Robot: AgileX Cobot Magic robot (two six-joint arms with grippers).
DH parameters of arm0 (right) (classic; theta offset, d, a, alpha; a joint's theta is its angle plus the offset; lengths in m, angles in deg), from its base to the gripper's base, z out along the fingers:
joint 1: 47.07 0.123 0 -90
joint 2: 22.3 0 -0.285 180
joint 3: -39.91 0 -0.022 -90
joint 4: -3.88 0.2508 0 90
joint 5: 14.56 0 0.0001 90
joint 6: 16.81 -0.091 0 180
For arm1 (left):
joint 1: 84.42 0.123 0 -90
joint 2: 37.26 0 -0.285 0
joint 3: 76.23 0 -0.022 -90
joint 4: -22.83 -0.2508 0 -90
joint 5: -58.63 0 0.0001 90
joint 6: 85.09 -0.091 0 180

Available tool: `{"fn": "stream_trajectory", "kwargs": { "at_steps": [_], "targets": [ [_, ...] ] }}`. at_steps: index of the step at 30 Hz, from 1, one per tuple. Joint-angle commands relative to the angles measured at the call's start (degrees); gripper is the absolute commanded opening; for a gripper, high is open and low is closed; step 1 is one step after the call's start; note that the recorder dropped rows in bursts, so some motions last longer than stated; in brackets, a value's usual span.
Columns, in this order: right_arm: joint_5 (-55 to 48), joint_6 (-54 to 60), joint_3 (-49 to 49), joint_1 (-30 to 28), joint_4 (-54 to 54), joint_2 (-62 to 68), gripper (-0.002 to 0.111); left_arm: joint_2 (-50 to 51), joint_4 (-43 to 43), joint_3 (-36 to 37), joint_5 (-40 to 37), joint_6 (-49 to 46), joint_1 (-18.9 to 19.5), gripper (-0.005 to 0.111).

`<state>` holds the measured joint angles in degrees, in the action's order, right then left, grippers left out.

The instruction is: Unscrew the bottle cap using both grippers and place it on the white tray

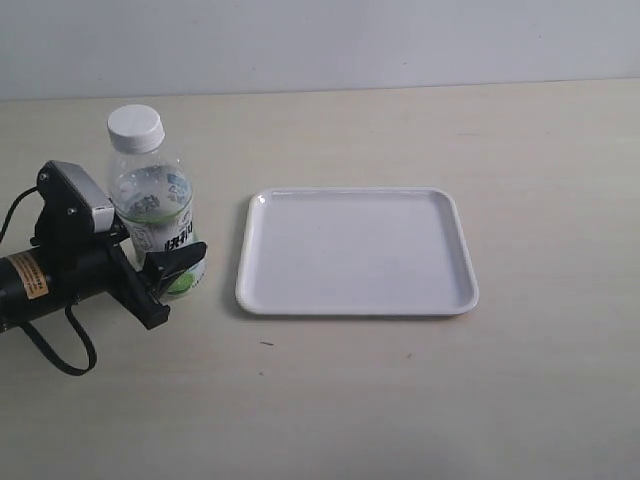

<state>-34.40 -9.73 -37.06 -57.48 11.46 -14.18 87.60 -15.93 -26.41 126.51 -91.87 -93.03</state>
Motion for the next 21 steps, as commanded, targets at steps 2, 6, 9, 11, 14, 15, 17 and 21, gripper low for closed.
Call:
{"fn": "stream_trajectory", "kwargs": {
  "at_steps": [2, 6, 9, 11, 14, 15, 17, 21],
  "targets": [
    [0.44, 0.29, -0.25, -0.26, -0.06, -0.33, 0.000, -0.87, -0.07, -0.09, 2.09, -0.98, 0.07, 0.000],
    [2.82, 3.00, -0.25, -0.26, -3.83, -0.33, 0.000, -0.87, -1.52, -0.09, 2.09, -0.98, 0.07, 0.000],
    [6.12, 3.95, -0.25, -0.26, -5.13, -0.33, 0.000, -0.87, -4.62, -0.09, 2.09, -3.73, 0.07, 0.000],
    [10.22, 1.32, -0.25, -0.26, -2.84, -0.33, 0.000, -0.87, -5.97, -0.09, 2.09, -5.57, 0.07, 0.000],
    [15.55, -2.26, -0.25, -0.26, 1.33, -0.33, 0.000, -0.87, -6.10, -0.09, 2.09, -6.33, 0.07, 0.000],
    [18.43, -2.29, -0.25, -0.26, 1.42, -0.33, 0.000, -0.87, -6.10, -0.09, 2.09, -6.33, 0.07, 0.000],
    [22.71, -5.05, -0.25, -0.26, 4.07, -0.33, 0.000, -0.87, -6.10, -0.09, 2.09, -6.33, 0.07, 0.000],
    [27.19, -16.61, -0.25, -0.26, 15.14, -0.33, 0.000, -0.87, -6.00, -0.09, 2.09, -6.33, 0.07, 0.000]
  ]
}}
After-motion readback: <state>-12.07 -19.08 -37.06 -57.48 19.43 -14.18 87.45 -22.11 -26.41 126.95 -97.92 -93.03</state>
